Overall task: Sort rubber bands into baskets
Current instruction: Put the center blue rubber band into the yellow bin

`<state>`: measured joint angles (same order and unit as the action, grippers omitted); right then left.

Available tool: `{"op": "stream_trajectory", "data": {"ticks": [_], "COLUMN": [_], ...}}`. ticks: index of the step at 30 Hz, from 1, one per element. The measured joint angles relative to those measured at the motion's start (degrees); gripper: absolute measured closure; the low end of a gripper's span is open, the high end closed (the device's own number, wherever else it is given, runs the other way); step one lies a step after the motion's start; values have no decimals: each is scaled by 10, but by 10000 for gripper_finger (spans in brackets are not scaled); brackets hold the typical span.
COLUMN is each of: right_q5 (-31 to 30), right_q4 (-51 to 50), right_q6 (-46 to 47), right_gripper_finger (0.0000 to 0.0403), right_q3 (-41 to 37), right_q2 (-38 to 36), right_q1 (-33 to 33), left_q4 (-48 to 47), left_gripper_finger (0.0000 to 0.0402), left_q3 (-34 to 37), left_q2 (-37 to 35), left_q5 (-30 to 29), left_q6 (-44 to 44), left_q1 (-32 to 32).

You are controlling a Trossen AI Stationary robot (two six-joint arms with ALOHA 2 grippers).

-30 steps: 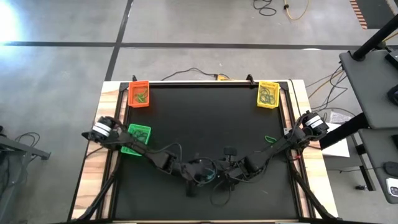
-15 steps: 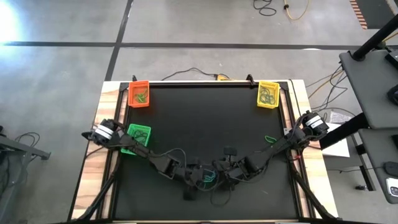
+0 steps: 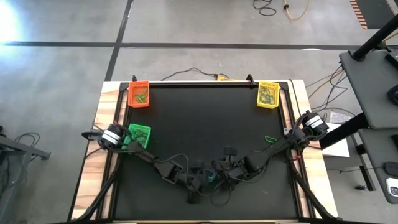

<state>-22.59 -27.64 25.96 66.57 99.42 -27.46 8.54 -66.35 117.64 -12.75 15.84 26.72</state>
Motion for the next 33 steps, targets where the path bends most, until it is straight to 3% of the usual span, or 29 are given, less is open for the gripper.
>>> {"op": "stream_trajectory", "data": {"ticks": [7, 14, 28, 33], "right_q5": [0, 0, 0, 0], "right_q4": [0, -1, -1, -1], "right_q6": [0, 0, 2, 1], "right_gripper_finger": [335, 335, 335, 335], "right_q3": [-1, -2, -2, -2], "right_q2": [0, 0, 0, 0], "right_q1": [1, 1, 1, 1], "left_q4": [-49, -203, -205, -206], "left_gripper_finger": [310, 327, 329, 367], "left_q3": [-48, -109, -108, -109], "left_q2": [29, 29, 39, 40], "left_q5": [-6, -87, -38, -57], "left_q6": [-4, -4, 14, 13], "left_q1": [-2, 3, 4, 5]}}
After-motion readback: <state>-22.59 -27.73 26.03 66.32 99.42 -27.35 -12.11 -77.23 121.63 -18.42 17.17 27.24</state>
